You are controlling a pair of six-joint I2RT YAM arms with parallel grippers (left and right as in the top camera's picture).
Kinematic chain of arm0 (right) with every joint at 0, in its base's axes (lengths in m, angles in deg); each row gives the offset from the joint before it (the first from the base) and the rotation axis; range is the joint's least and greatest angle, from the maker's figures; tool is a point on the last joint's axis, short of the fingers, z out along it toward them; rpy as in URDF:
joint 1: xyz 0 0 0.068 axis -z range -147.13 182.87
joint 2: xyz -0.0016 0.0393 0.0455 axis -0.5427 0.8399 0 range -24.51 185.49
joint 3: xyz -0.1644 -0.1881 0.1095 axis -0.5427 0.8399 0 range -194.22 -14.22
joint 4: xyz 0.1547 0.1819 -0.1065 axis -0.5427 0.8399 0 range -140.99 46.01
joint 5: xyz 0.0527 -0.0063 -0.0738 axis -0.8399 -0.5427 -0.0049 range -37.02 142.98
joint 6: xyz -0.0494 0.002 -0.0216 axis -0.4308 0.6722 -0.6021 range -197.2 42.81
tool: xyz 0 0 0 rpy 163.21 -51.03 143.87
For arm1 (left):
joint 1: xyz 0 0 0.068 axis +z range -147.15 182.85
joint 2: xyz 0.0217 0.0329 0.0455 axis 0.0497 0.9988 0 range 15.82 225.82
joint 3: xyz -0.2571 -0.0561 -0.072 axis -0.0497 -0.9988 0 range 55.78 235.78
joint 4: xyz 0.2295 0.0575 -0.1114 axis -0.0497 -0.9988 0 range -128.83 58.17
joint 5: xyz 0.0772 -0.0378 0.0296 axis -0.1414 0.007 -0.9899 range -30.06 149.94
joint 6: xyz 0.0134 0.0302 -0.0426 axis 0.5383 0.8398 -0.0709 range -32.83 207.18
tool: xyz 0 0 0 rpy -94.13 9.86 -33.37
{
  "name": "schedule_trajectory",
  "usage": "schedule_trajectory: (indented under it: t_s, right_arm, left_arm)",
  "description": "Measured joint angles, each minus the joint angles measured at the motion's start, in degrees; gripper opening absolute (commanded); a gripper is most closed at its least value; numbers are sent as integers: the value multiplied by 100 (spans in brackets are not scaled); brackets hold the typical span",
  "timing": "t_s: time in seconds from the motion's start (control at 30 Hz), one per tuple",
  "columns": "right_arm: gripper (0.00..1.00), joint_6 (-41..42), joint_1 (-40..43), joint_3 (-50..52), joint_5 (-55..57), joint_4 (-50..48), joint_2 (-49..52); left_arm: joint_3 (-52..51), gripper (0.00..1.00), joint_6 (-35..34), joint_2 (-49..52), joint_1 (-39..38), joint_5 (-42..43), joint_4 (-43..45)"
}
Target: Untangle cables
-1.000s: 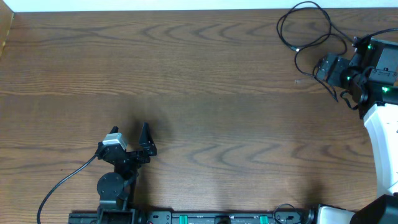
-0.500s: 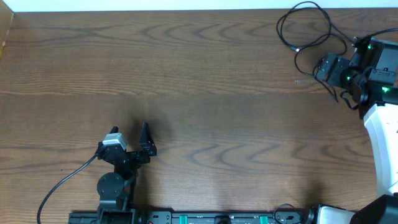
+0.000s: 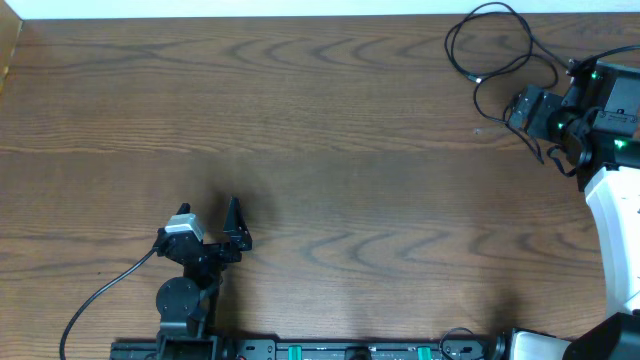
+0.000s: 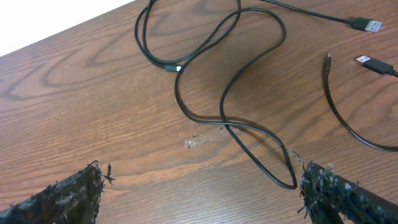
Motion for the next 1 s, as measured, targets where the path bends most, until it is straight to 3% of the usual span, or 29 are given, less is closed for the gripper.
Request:
schedule_trajectory:
  t_s: [1.0]
  right_arm:
    - [99,-2,0,120,22,-28,24]
  left_arm:
    - [0,92,0,0,0,0,0]
